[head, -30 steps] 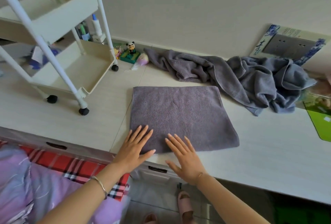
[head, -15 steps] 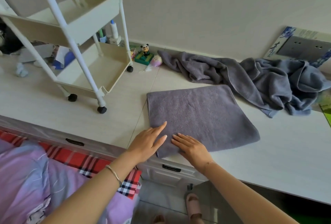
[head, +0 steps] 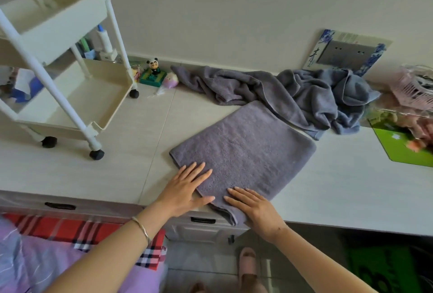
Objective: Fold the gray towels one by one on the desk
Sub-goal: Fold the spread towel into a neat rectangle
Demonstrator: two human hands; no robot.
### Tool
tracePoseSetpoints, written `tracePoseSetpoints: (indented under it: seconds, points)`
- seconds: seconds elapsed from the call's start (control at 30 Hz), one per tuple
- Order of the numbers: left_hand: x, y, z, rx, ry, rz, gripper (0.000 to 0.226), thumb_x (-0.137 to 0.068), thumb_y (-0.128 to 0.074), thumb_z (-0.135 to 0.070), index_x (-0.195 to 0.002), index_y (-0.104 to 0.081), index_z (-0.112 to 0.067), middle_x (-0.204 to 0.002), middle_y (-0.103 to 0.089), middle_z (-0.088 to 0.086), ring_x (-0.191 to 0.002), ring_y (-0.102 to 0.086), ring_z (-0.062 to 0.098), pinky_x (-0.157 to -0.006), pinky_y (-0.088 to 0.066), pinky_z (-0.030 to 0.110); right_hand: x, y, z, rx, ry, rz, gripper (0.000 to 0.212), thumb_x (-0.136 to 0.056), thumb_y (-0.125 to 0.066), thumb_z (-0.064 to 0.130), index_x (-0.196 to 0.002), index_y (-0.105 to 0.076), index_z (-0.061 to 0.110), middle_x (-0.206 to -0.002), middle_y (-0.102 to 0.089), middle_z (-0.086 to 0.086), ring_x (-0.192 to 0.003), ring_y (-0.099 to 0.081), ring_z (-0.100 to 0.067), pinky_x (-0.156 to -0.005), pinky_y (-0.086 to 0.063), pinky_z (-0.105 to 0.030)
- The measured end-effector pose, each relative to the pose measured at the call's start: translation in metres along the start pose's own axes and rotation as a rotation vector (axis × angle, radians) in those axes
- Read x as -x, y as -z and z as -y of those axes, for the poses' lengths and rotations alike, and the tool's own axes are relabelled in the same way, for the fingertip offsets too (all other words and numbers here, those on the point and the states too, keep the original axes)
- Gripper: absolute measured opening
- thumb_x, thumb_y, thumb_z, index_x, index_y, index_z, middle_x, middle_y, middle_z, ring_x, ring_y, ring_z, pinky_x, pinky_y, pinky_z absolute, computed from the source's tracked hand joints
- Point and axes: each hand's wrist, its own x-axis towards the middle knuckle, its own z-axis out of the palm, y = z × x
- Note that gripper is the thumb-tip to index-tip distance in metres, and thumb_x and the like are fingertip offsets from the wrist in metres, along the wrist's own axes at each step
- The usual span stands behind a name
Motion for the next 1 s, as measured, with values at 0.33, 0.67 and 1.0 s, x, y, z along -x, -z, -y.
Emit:
tracePoseSetpoints:
  seconds: [0.33, 0.67, 1.0]
  points:
    - [-0.008, 0.044, 0.018, 0.204, 0.039, -0.213, 0.063, -0.074, -0.065, 0.001, -0.128, -0.058, -0.032, -0.124, -0.063, 0.001, -0.115, -0.055, 0.026, -0.093, -0.028, 0.019, 0.011, 0.091, 0.000, -0.547, -0.485, -0.156, 0.022, -0.094, -0.056, 0.023, -0.080, -0.056, 0.040, -0.060, -0.057, 0.026, -0.057, -0.047, 0.003, -0.054, -0.032, -0.018]
    - [-0.082, 0.193, -0.038, 0.472, 0.039, 0.422, 0.021, -0.076, -0.077, -0.031, -0.087, -0.072, -0.013, -0.078, -0.069, -0.005, -0.070, -0.060, 0.007, -0.068, -0.044, 0.024, 0.038, 0.148, -0.052, -1.248, -1.042, -0.536, 0.054, -0.066, -0.069, 0.061, -0.096, -0.063, 0.017, -0.100, -0.066, -0.003, -0.097, -0.060, -0.018, -0.088, -0.046, -0.036]
    - [-0.142, 0.058, -0.042, 0.934, 0.555, -0.041, 0.037, -0.078, -0.070, -0.049, -0.075, -0.058, -0.014, -0.077, -0.062, 0.001, -0.077, -0.060, 0.020, -0.065, -0.043, 0.029, 0.030, 0.095, -0.100, -1.192, -1.414, -0.599, 0.040, -0.093, -0.047, 0.050, -0.107, -0.056, 0.014, -0.121, -0.055, -0.014, -0.106, -0.049, -0.027, -0.093, -0.037, -0.038]
